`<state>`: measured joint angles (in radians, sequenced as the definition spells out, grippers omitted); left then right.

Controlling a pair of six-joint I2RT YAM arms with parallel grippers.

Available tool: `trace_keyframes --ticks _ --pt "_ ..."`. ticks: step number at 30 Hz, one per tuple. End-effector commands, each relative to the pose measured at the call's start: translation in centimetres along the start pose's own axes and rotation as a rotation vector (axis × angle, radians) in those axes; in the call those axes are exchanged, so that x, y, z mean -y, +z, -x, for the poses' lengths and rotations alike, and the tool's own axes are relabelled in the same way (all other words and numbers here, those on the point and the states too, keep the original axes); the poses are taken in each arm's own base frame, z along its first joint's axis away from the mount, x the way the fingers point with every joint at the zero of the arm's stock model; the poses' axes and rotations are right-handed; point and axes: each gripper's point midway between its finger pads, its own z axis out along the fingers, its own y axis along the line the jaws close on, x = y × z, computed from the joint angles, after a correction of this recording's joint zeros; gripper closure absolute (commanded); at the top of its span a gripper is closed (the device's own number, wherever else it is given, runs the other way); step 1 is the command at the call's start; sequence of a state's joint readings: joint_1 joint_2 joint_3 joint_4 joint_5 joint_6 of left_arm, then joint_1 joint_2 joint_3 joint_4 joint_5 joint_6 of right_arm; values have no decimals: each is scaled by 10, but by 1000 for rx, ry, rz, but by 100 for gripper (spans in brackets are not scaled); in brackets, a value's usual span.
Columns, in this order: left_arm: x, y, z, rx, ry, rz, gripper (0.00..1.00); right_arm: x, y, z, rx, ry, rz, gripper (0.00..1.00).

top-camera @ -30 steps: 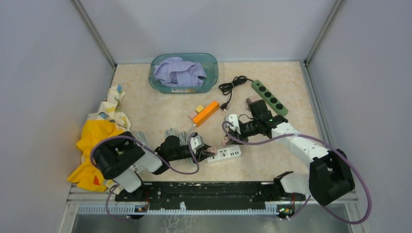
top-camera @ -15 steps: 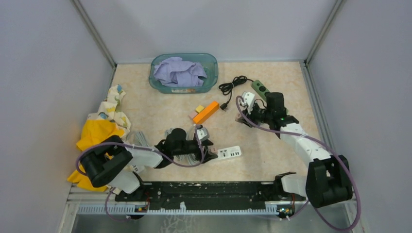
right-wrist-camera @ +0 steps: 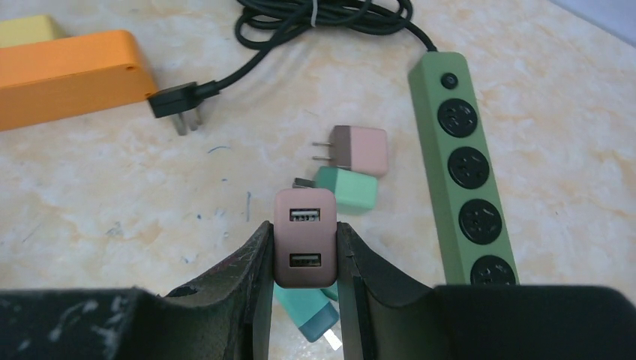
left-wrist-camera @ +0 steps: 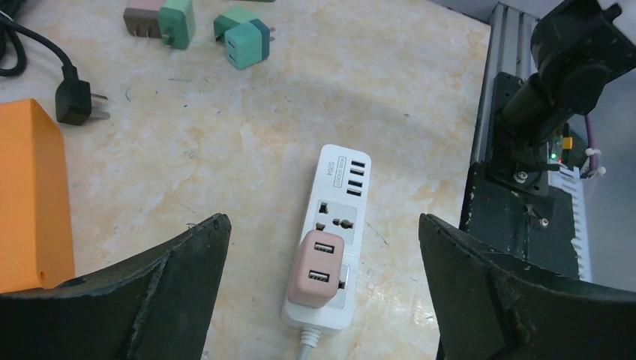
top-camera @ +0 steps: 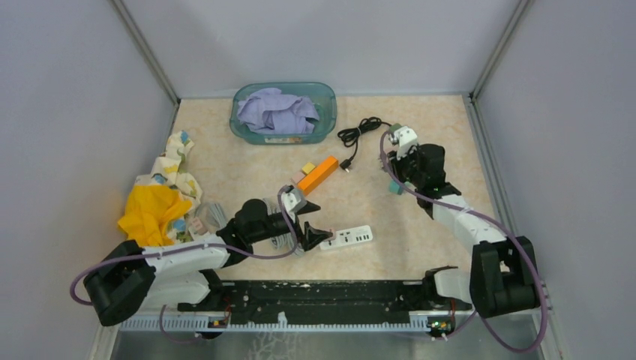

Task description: Pull the plug off the socket

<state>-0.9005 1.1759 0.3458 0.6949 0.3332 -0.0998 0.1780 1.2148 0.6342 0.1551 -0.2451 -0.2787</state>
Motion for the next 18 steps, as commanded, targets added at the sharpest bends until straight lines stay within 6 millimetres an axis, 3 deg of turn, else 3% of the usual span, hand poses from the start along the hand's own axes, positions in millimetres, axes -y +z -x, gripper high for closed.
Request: trace_keyframes --ticks 1,9,18 --pt "-2 -13 7 35 -42 42 0 38 5 16 47 72 -195 83" --pt "-1 -22 15 78 -76 62 0 44 13 3 -9 101 -222 76" --pt "-2 -21 10 60 -88 69 0 39 21 -10 -50 129 -191 62"
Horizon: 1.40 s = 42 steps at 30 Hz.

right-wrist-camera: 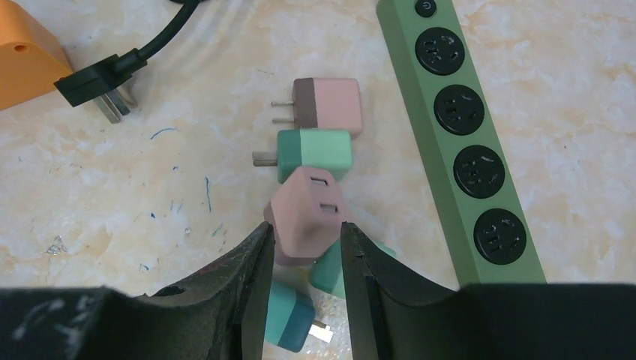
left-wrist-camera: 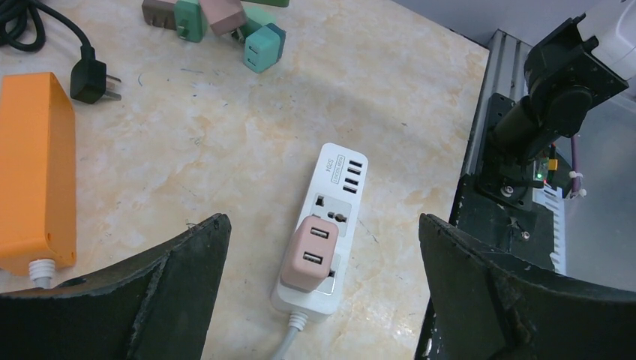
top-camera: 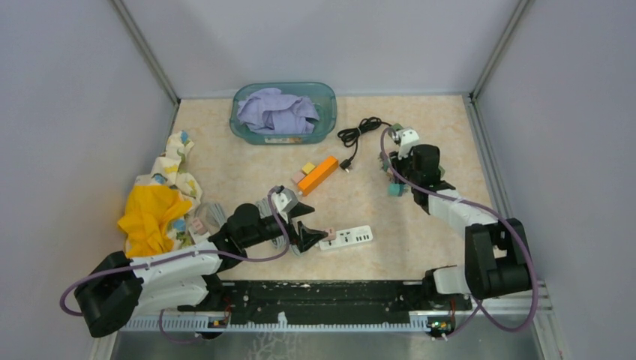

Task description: Pull the plug off the socket

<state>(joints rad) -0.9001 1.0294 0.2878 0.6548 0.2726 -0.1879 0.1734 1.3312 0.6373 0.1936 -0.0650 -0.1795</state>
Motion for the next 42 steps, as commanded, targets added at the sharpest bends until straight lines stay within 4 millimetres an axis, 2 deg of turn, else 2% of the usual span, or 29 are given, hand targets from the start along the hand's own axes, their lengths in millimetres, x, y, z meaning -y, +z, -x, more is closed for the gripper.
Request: trace_keyframes --ticks 1,13,27,30,34,39,42 --pt "-4 -2 -1 3 -15 19 0 11 6 27 58 26 -24 61" --pt "-5 -5 -3 6 -15 26 0 10 6 26 51 32 -11 60" --pt "-8 -6 -5 3 -17 38 0 -5 0 34 68 27 79 60" --pt "-9 -6 -6 2 -16 42 0 -16 -3 36 52 -2 153 59" --pt "-11 -7 -7 5 -10 53 0 -44 -13 35 38 -78 336 56" --pt "-15 -9 -8 11 -7 75 0 -90 -43 36 81 -161 646 53" --pt "-18 -11 -9 12 -2 89 0 -119 -69 39 143 -187 854 50"
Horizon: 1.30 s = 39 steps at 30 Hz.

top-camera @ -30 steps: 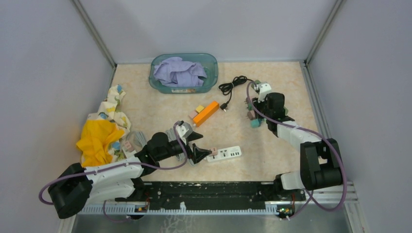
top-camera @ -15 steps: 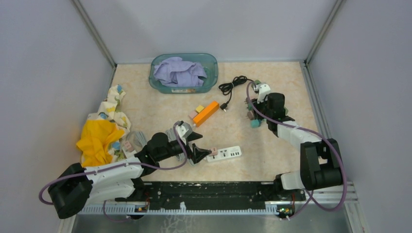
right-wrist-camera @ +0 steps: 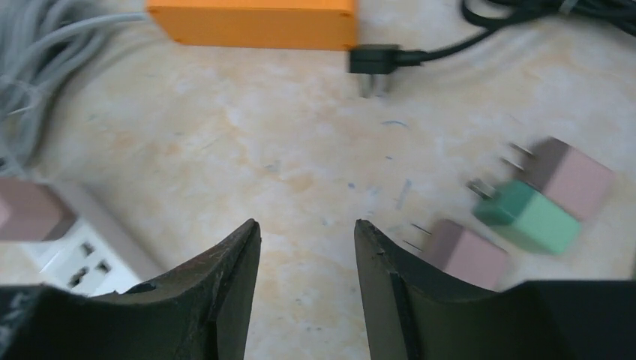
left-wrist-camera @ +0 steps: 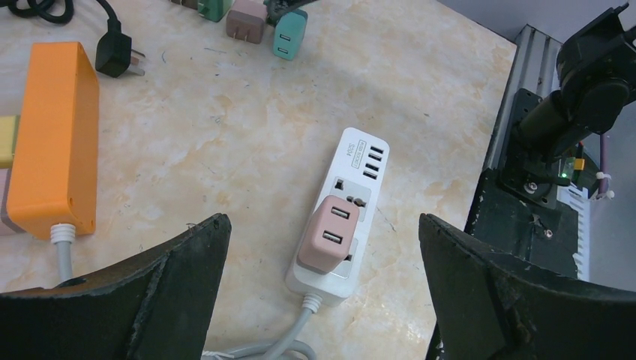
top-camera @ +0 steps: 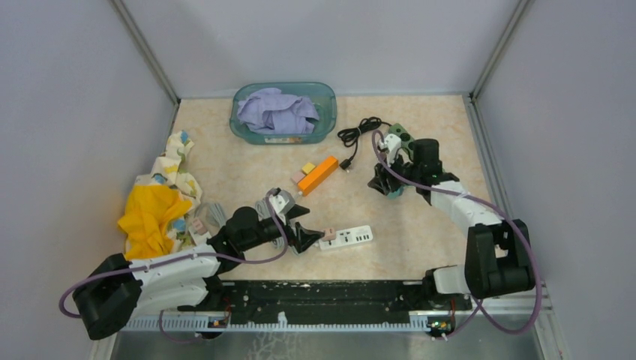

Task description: Pull the plug off the socket

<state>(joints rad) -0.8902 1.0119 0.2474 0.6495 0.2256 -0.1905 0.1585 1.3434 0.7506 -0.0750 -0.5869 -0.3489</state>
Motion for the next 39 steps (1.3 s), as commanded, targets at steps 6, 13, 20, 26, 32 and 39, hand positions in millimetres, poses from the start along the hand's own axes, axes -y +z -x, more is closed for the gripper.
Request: trace_keyframes --ticks 6,13,20,26,32,39 --pt "-12 -7 -5 11 24 52 0 -117 -39 40 266 -267 601 31" --pt "-17 -10 -14 -13 35 74 0 -176 -54 16 380 -567 806 14" --pt "-16 -13 -12 23 70 59 0 -193 -44 7 324 -664 834 12" --pt "-9 -17 -12 54 116 14 0 -210 -28 -1 238 -670 845 12" --pt "-3 -20 -16 57 146 -28 0 -219 2 -8 141 -673 751 17" --pt "2 -25 -20 68 165 -60 0 -227 25 -18 35 -697 684 30"
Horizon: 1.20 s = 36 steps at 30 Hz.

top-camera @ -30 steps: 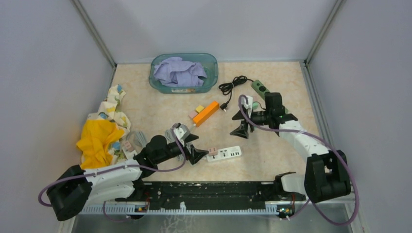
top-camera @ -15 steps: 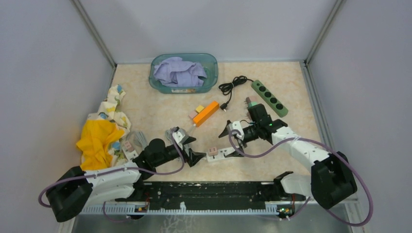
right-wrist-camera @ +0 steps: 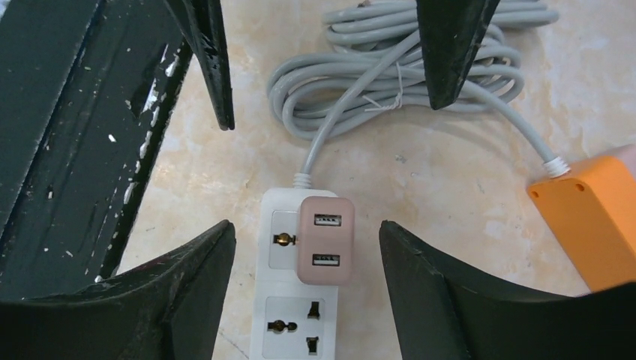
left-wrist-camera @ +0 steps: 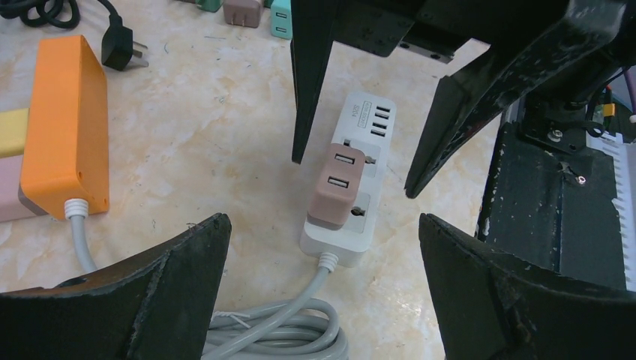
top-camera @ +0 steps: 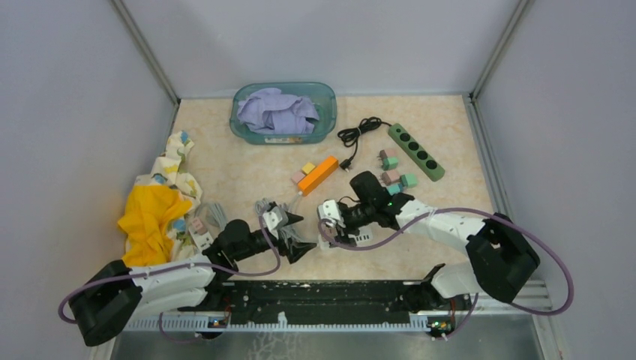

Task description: Pull the plug off the socket

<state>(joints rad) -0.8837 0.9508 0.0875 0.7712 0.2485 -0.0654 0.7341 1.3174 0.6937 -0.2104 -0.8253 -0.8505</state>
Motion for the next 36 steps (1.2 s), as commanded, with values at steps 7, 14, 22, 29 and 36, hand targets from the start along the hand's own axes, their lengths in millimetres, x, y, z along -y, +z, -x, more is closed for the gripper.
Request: trace_keyframes --ticks 7,14,22,29,36 --pt "6 -6 3 44 38 -37 0 20 19 -10 -143 -8 -76 49" --pt "8 -8 -3 45 32 -46 0 24 18 -7 -147 -9 -91 75" --pt "14 -5 -11 47 87 -99 1 21 16 -8 -163 -9 -61 100" --pt "14 9 -19 22 212 -145 3 17 12 -10 -155 12 -16 100" --pt "21 20 -19 49 254 -182 4 13 -1 -20 -173 7 47 100"
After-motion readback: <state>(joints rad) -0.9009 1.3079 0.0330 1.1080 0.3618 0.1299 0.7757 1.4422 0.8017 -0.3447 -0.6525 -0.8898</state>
